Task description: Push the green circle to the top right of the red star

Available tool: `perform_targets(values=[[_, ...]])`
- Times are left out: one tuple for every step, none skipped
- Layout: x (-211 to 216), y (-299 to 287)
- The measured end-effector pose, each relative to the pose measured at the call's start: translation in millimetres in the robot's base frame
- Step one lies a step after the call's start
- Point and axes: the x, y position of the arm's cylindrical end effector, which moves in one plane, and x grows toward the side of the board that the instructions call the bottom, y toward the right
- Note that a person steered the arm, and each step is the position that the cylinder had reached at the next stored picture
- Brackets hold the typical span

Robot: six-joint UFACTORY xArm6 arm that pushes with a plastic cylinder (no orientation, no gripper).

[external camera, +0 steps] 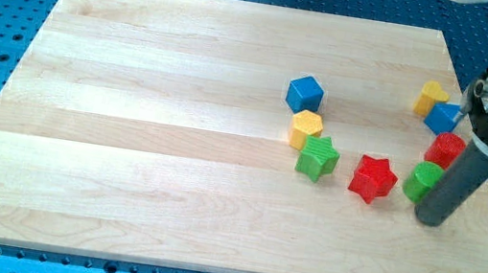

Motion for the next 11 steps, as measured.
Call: perform_targets(values=[[-12,-4],[21,15],[40,42],[40,54],[40,59],[40,63],[40,65],[40,65],[33,54],[3,23],[-4,22]])
